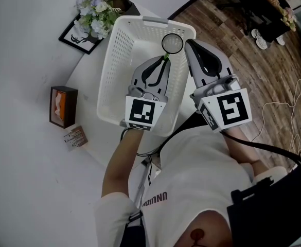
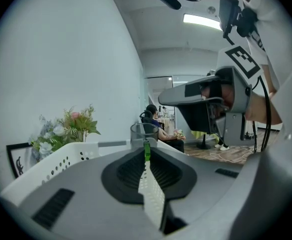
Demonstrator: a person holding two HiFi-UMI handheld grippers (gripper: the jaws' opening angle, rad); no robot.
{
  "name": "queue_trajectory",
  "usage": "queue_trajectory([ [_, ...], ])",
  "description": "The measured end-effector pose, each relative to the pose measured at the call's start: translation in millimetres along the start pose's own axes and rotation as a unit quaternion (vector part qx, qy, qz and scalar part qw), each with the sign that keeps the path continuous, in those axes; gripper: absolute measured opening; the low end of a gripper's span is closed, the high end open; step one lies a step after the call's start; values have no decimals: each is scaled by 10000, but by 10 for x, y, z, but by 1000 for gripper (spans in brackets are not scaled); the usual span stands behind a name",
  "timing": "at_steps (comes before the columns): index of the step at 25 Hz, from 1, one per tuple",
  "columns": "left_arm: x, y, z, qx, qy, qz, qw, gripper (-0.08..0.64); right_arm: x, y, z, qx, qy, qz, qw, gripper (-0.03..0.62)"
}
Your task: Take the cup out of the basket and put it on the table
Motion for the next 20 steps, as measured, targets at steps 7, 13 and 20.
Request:
queue_trajectory([
  [7, -1, 33, 2, 147, 10, 48, 9999, 41, -7, -8, -10, -9, 16, 24, 10000, 18],
  [13, -31, 70, 26, 228, 40, 128, 9997, 41, 14, 1, -14, -1, -28, 40, 10000, 18],
  [20, -41, 147, 29, 535, 49, 157, 9984, 41, 8, -10, -26, -7, -11, 40, 10000, 18],
])
Point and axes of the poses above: the fingertips, and each gripper's own axes: z backward along the fingers, x to its right, y out of its top, the point moved 2 cm from there along z, backward along the fingers, and after that the axes turned 8 degrees about y, right-handed, at the moved point
